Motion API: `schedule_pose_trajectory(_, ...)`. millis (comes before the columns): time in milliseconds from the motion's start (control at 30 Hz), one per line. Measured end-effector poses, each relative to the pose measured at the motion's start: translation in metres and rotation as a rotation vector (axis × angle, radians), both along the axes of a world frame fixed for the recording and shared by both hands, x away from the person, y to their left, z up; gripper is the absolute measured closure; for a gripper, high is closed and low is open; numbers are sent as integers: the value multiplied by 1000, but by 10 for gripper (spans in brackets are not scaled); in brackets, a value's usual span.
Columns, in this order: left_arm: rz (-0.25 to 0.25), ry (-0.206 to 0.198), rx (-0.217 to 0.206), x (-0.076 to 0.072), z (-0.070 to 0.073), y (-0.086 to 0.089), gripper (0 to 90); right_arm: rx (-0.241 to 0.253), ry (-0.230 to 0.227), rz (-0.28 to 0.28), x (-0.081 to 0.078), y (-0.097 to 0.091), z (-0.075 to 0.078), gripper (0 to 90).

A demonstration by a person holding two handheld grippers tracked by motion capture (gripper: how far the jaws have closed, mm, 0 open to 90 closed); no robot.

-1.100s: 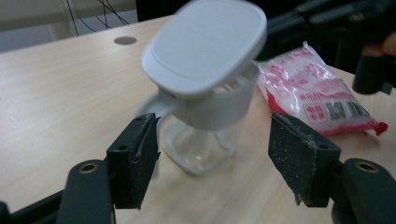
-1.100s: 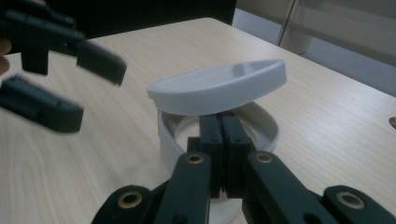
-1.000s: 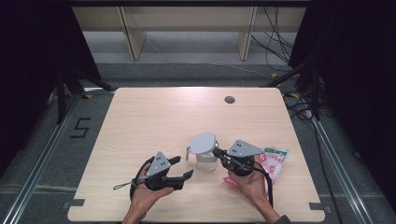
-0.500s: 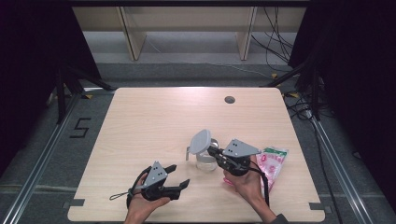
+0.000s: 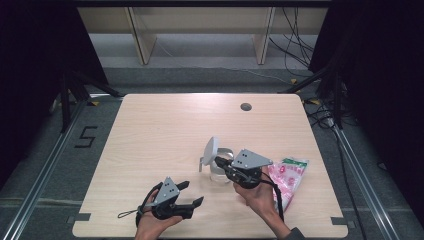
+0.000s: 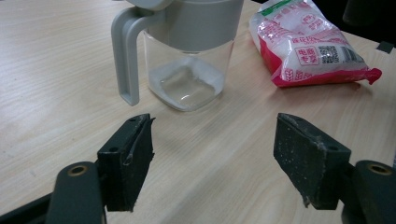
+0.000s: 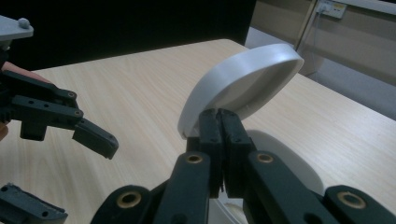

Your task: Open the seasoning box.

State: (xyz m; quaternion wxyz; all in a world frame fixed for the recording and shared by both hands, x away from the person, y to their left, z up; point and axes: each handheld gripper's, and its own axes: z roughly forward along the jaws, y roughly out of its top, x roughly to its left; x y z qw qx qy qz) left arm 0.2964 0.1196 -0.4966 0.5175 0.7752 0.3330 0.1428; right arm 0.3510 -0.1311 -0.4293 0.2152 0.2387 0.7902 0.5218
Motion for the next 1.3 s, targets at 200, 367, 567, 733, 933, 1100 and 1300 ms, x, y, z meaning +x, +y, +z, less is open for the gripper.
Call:
schedule_pose_trajectory(200,1,20,2,1,-3,2,280,1,-8,35,-1,7,0,895)
schedule_pose_trajectory(367,11,17,-11,0,-3,2,279,18,-7,36,-2,4,2,872)
schedule_pose_trajectory(567,7,13,-7,0,-2,4,279,37,12,-2,-4,-16,5,736)
schedule_pose_trajectory(733,8,17,-6,1,-2,4,279,54,66,-70,-7,-41,2,635)
schedule_pose_trajectory(933,23,22,-15,2,-2,4,278,60,101,-133,-12,-68,-7,568)
schedule_pose_trajectory(1100,28,20,-10,2,0,5,277,91,110,-168,-17,-83,-12,535)
schedule_pose_trajectory(1300,22,16,-23,3,-1,7,276,84,113,-196,-20,-97,-15,515)
